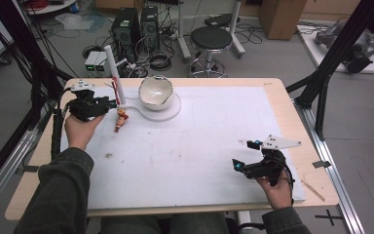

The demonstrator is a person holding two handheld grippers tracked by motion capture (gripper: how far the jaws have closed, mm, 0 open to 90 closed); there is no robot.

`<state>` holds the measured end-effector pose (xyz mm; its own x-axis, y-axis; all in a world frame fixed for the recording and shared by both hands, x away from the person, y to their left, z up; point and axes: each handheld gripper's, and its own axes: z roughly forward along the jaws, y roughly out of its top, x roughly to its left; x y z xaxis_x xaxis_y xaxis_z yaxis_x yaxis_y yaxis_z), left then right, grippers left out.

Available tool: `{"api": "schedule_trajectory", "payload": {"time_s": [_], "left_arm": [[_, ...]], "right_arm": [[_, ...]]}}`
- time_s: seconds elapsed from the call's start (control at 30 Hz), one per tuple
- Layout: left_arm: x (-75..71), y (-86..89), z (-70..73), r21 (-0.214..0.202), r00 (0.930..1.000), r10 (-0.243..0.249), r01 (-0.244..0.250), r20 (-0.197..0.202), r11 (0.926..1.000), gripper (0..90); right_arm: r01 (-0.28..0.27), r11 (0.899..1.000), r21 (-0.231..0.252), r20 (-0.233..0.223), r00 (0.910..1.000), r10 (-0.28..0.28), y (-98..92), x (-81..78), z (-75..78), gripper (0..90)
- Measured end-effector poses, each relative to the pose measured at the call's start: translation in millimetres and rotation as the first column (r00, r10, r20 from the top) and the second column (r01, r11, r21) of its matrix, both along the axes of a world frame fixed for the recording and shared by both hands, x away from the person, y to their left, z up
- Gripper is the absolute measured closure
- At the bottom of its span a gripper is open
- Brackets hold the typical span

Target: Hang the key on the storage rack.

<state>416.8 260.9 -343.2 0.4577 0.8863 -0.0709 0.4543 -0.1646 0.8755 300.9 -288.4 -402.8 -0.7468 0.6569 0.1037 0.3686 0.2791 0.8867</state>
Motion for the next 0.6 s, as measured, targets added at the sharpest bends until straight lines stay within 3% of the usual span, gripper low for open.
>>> {"api": "schedule_trajectory", "payload": {"time_s": [0.6], "left_arm": [[-10.1, 3.0, -4.4, -0.019, 0.9998, -0.020, 0.020, 0.003, 0.9996, 57.2]], "right_arm": [[0.005, 1.000, 0.000, -0.001, 1.0000, -0.005, 0.3, -0.4, 0.2, 4.5]]}}
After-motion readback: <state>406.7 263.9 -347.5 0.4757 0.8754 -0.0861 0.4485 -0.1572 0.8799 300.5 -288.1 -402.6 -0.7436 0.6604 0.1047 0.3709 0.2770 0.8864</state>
